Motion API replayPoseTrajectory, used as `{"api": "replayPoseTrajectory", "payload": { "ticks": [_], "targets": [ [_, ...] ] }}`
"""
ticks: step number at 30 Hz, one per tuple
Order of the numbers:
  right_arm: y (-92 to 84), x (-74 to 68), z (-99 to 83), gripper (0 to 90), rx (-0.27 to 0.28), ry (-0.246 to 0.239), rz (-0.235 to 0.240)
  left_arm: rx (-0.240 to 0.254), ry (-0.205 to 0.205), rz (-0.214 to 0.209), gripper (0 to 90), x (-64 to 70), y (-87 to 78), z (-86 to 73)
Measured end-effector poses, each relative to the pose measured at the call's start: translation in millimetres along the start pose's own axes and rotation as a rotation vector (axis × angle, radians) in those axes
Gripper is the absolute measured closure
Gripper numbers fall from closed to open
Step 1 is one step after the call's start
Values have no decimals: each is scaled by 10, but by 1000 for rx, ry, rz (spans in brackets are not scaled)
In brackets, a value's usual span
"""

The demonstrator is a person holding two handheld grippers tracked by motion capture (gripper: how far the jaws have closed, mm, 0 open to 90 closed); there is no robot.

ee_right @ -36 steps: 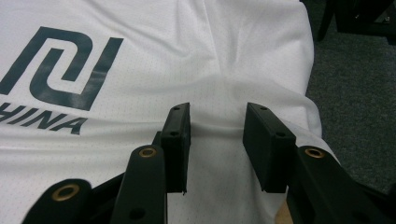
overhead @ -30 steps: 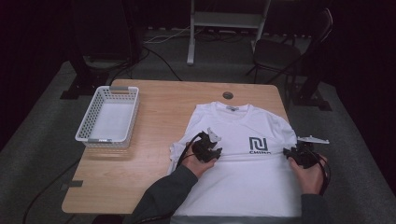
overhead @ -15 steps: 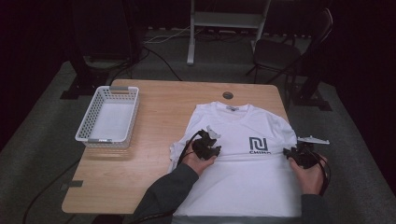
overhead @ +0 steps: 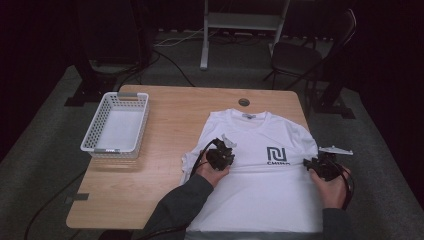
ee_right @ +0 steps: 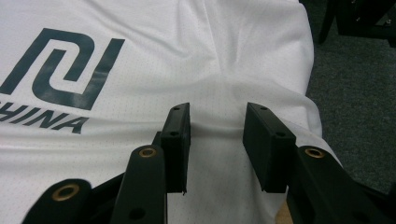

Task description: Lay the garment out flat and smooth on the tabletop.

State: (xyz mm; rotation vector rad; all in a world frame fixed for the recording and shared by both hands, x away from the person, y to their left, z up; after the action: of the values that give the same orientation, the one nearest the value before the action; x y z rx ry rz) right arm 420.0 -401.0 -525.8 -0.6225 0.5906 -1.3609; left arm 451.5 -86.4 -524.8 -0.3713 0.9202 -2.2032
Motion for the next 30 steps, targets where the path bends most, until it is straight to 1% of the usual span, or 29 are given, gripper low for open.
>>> {"api": "replayPoseTrajectory", "payload": {
  "ticks": [4,9,12,15,16,19,23,25,30],
  "targets": [
    [0,0,0,607,0,0,0,-4,-2,-3,857,-20,-8,-7],
    [0,0,0,607,0,0,0,-10,5,2,866,-44,-21,-9],
    [0,1,0,607,0,-1,1,-10,-1,5,868,-70,-32,-9],
    [0,2,0,608,1,-1,2,-8,0,16,868,-99,-42,-7],
    [2,8,-2,613,7,-3,0,-10,3,25,868,-127,-50,-11],
    [2,13,-2,618,9,-4,1,-8,3,29,868,-154,-57,-13],
    [2,22,3,618,1,-4,1,-4,-9,41,868,-220,-87,-9],
    [3,24,4,618,2,-4,1,-6,-8,44,868,-233,-96,-10],
    [4,33,5,619,2,2,-1,1,-21,56,869,-298,-127,-19]
  ]
}}
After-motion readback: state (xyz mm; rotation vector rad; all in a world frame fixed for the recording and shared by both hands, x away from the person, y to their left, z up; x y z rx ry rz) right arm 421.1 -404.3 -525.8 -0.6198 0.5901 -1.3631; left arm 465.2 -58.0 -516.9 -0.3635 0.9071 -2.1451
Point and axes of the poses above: each handheld gripper's, and its own axes: y roughly forward along the jaws, z roughly out of its top, x roughly to its right, the point moved 7 cm from there along y, roughly forward along the jaws, and after that the axes turned 1 degree about x, right-handed, at the moved point
